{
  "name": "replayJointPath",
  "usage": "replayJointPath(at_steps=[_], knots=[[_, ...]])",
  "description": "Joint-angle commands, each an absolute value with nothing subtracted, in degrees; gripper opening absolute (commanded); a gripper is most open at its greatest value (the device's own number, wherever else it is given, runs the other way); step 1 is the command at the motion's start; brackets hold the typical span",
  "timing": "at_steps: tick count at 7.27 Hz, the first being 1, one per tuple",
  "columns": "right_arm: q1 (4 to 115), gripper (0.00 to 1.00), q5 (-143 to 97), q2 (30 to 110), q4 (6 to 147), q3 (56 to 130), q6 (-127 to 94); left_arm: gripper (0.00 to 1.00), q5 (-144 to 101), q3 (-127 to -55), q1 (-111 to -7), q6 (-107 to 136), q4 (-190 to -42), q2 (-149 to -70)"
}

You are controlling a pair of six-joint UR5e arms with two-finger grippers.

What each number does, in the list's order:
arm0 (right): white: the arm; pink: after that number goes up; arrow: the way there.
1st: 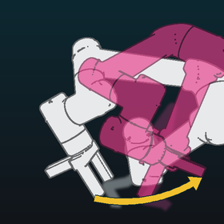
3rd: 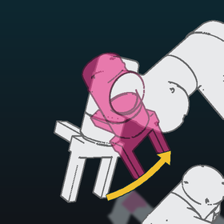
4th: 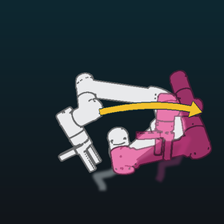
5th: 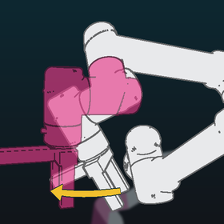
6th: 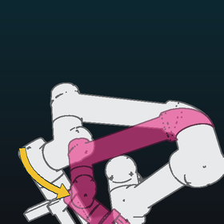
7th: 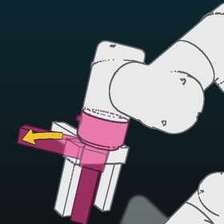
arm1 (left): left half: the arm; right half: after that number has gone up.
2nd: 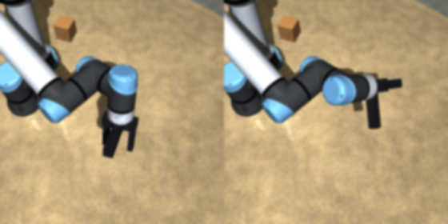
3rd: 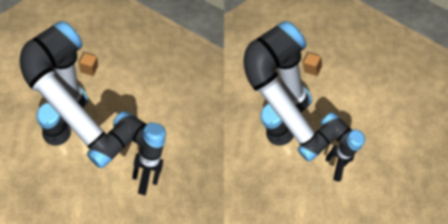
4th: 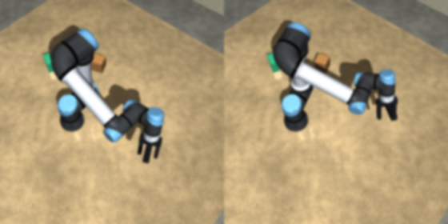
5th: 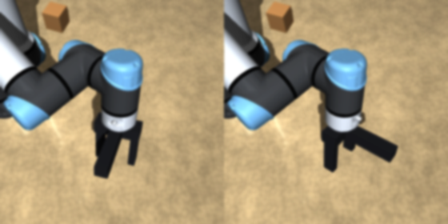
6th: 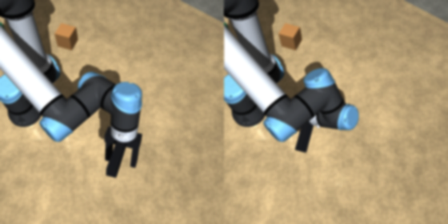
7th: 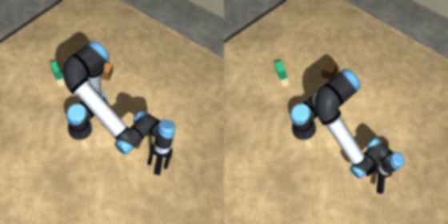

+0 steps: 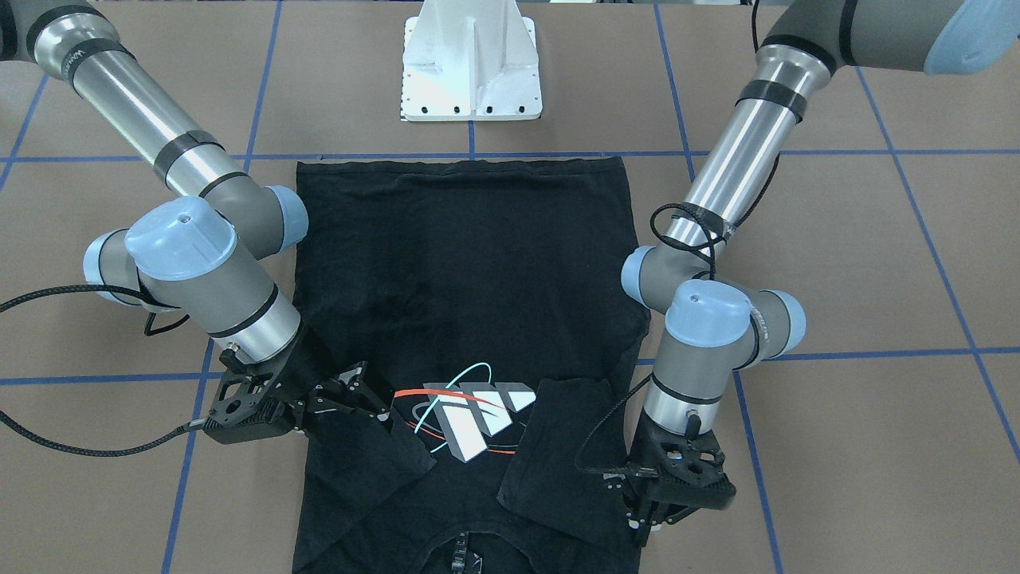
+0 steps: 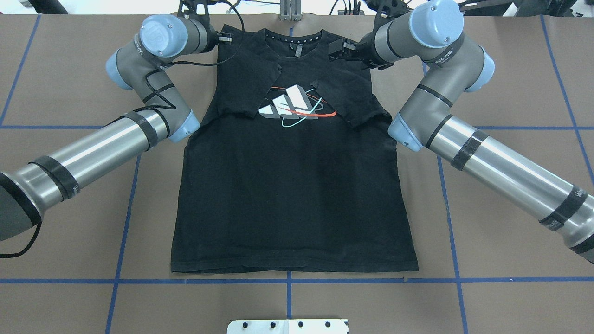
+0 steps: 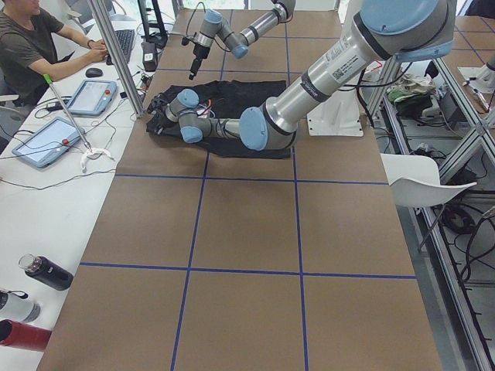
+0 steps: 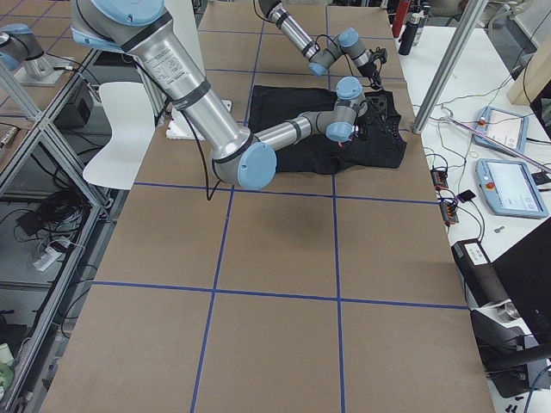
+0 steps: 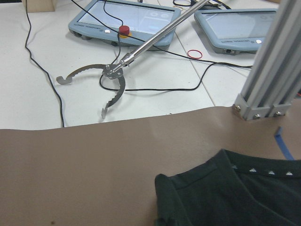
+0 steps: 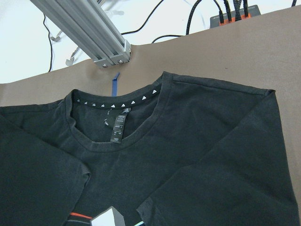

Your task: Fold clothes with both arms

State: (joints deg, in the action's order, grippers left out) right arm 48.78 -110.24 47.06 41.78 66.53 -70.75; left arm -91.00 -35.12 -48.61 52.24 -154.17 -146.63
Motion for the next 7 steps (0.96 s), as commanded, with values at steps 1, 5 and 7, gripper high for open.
replayJointPath(at_steps=[1, 5, 7], knots=[[48.78, 1.0, -110.21, 47.11, 41.84, 66.53, -70.75, 0.0, -90.97, -36.64, -49.22, 52.29, -154.16, -144.68], [48.78, 1.0, -110.3, 47.02, 41.84, 66.53, -70.75, 1.0, -88.44, -36.74, -49.66, 52.91, -154.42, -143.54], [48.78, 1.0, -110.65, 46.76, 41.84, 66.53, -71.01, 1.0, -89.64, -38.65, -50.97, 53.52, -154.51, -143.7]])
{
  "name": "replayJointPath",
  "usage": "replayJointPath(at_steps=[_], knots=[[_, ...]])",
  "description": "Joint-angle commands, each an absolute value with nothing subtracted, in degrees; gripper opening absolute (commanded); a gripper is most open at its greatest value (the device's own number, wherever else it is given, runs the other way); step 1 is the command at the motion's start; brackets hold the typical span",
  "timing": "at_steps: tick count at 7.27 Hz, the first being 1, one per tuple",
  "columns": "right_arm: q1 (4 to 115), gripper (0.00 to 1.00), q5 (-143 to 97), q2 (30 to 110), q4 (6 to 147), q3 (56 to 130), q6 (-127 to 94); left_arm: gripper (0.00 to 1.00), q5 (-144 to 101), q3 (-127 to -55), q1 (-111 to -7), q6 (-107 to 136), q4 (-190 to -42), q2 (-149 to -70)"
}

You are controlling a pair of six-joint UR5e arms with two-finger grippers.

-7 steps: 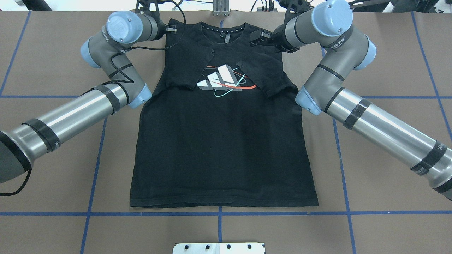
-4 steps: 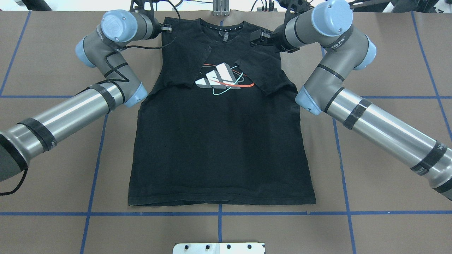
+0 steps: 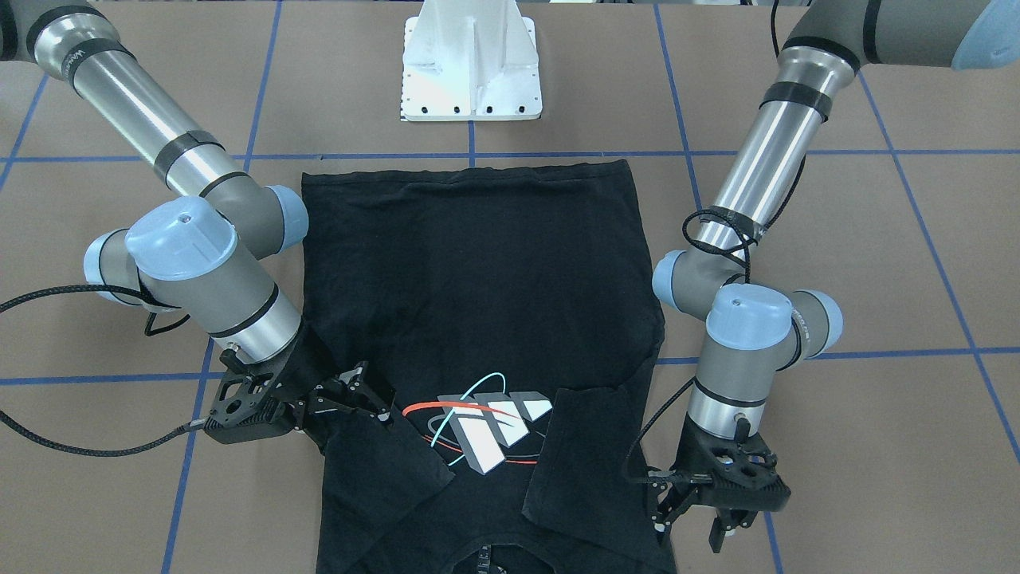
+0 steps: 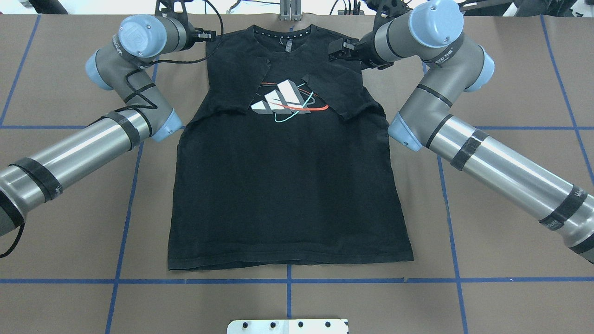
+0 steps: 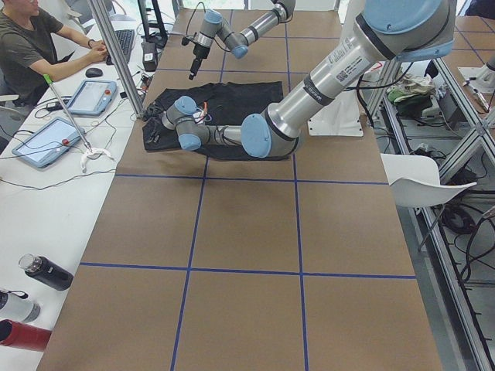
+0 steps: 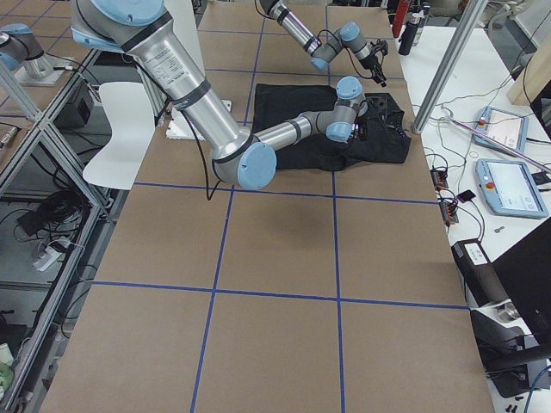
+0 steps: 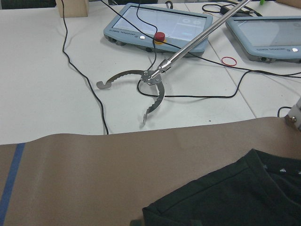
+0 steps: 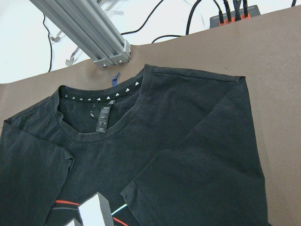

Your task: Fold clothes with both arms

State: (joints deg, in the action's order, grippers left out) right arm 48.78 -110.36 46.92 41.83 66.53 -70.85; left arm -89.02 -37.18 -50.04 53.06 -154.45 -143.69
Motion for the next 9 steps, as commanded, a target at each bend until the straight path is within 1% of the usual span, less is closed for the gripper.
replayJointPath(at_steps=[1, 3, 4, 5, 6, 8, 9], knots=[[49.13, 1.0, -111.61, 46.58, 41.84, 66.45, -71.36, 1.0, -97.65, -43.81, -53.67, 57.61, -154.34, -142.66], [51.14, 1.0, -116.61, 46.67, 42.01, 67.41, -71.72, 1.0, -108.86, -58.9, -56.85, 59.84, -152.94, -132.94], [53.07, 1.0, -120.89, 47.1, 42.79, 67.5, -71.72, 1.0, -112.2, -65.06, -57.13, 61.51, -147.97, -130.19], [55.61, 1.0, -128.07, 47.28, 46.81, 68.2, -71.81, 1.0, -114.85, -73.74, -57.04, 62.39, -138.61, -127.29], [57.9, 1.0, -132.67, 50.33, 50.93, 72.64, -73.11, 1.0, -115.57, -82.09, -57.04, 62.23, -131.38, -123.09], [59.5, 1.0, -137.89, 60.07, 56.05, 83.88, -73.21, 1.0, -126.32, -95.12, -57.04, 62.92, -130.52, -110.81], [59.41, 1.0, -137.99, 64.29, 58.16, 88.81, -73.21, 1.0, -127.43, -100.58, -56.95, 66.15, -130.52, -105.78]])
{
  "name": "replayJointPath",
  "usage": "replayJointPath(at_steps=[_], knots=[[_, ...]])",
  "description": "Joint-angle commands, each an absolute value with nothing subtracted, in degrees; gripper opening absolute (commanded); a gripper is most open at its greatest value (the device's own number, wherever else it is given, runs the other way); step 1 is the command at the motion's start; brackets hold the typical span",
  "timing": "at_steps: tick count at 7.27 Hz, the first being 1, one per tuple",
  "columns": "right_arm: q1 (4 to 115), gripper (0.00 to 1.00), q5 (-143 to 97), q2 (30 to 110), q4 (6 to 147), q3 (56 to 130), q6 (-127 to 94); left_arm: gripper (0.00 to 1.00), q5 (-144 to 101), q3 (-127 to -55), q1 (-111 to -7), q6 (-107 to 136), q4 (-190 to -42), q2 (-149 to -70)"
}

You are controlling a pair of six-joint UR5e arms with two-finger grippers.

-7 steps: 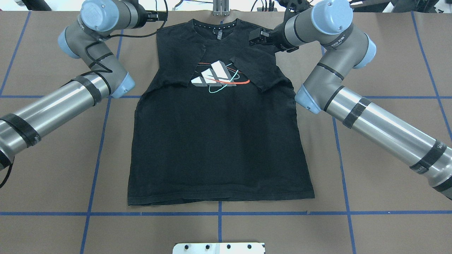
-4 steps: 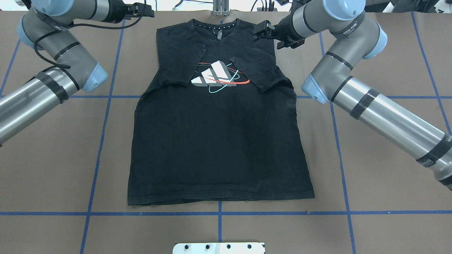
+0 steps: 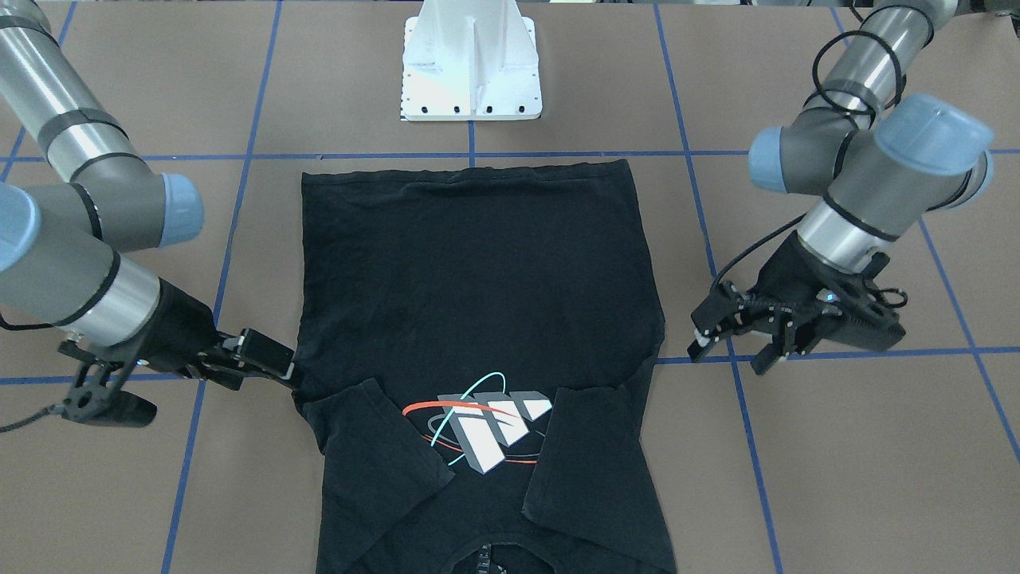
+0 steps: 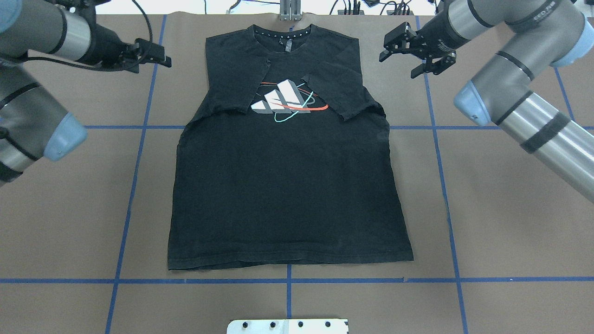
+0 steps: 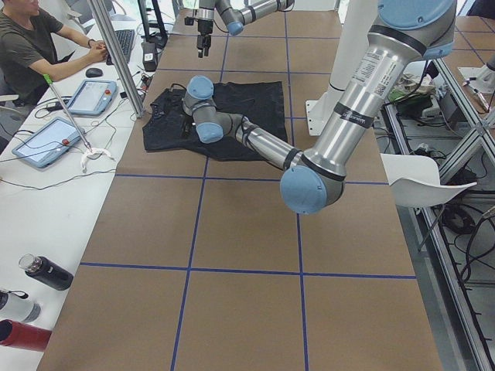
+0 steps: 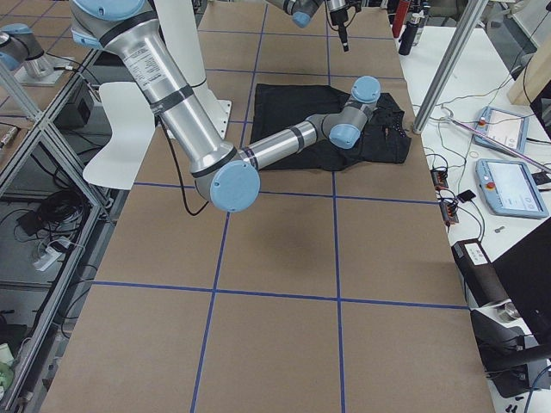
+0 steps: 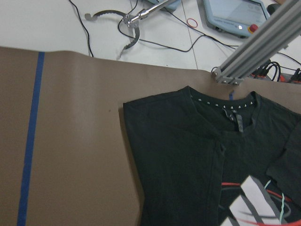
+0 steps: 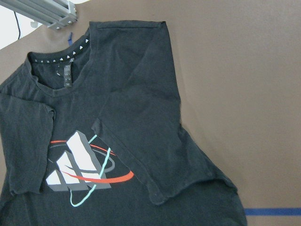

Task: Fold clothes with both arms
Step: 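Open both grippers and lift both arms away from the shirt, then lower left gripper to the shirt's side edge while right gripper lowers near the hem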

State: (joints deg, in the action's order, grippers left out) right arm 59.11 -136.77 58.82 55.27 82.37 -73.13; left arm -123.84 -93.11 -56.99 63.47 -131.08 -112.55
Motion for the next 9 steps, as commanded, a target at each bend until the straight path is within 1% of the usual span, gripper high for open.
replayJointPath(at_steps=[1, 2, 3, 4, 5, 6, 9], knots=[[58.11, 1.0, -138.16, 67.73, 58.27, 92.16, -73.21, 1.0, -127.88, -102.81, -56.52, 69.84, -130.43, -104.08], [55.57, 1.0, -136.86, 71.33, 58.27, 95.07, -73.47, 1.0, -129.01, -102.92, -55.99, 73.35, -130.52, -103.71], [51.37, 1.0, -133.45, 76.85, 57.84, 99.97, -74.09, 1.0, -127.89, -104.57, -53.29, 76.52, -131.47, -101.62], [47.24, 1.0, -132.37, 79.78, 57.83, 103.41, -76.01, 1.0, -124.84, -106.76, -49.26, 77.25, -131.48, -98.73], [43.63, 1.0, -131.49, 81.37, 57.75, 106.14, -81.77, 1.0, -122.54, -108.27, -45.39, 80.04, -131.48, -98.27], [39.68, 1.0, -129.57, 82.6, 57.74, 107.48, -84.09, 1.0, -119.04, -109.85, -41.7, 82.07, -131.4, -98.26], [32.71, 1.0, -127.62, 85.43, 57.57, 108.28, -84.2, 1.0, -118.04, -112.14, -38.68, 82.18, -130.87, -98.26]])
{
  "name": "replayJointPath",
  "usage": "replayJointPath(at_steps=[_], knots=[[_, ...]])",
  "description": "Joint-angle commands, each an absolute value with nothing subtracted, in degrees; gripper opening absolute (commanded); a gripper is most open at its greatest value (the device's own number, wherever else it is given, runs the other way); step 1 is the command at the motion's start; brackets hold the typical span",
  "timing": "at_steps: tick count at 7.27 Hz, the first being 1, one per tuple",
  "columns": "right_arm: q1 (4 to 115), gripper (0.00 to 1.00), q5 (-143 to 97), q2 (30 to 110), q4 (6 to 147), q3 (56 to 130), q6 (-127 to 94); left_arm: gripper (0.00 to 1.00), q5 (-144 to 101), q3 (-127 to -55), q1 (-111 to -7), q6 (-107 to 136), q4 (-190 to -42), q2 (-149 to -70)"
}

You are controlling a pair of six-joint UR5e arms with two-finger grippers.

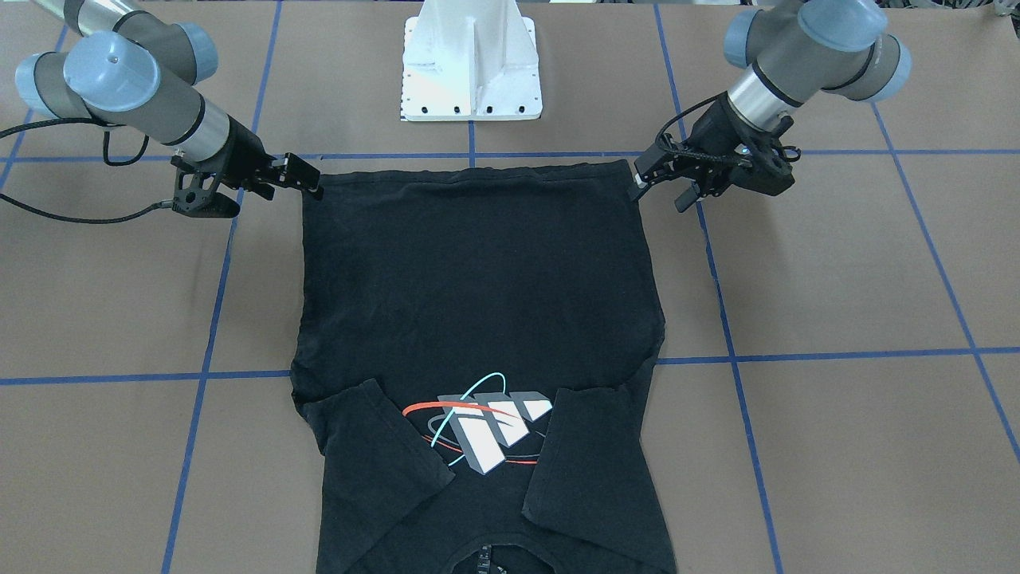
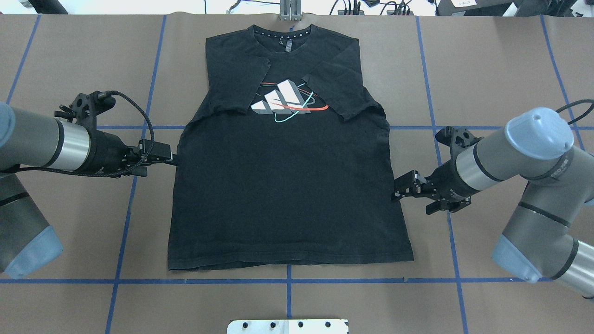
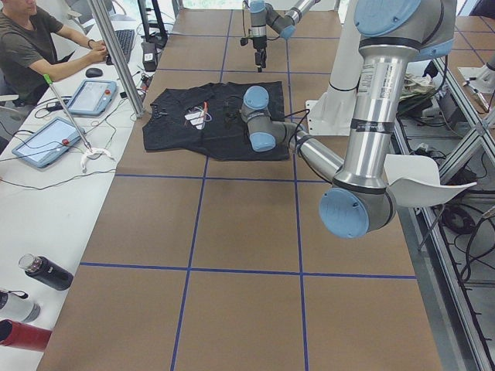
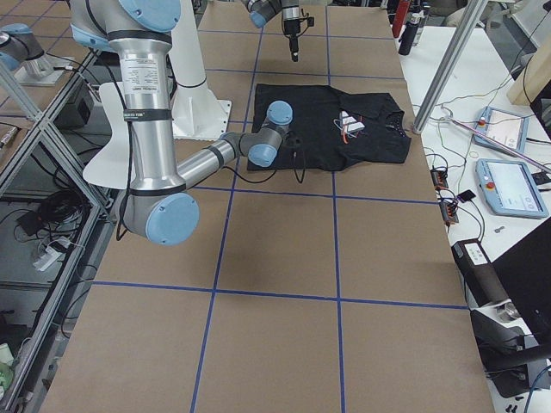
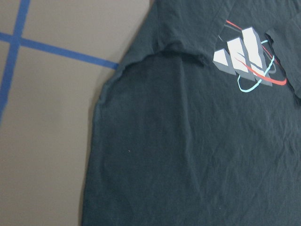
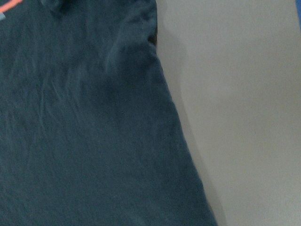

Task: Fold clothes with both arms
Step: 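Lower left gripper to the shirt's side edge while right gripper lowers near the hem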

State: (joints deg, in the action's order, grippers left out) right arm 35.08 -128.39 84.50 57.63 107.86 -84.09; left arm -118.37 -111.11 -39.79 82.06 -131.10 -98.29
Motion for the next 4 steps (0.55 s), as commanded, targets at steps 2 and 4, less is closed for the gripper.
replayJointPath(at_steps=[2, 4], knots=[[30.6, 1.0, -126.83, 86.13, 57.57, 108.11, -84.2, 1.0, -117.77, -112.06, -38.58, 82.09, -130.87, -98.0], [28.4, 0.99, -126.21, 86.22, 57.57, 107.58, -83.94, 1.0, -117.77, -112.06, -38.58, 82.09, -130.87, -98.0]])
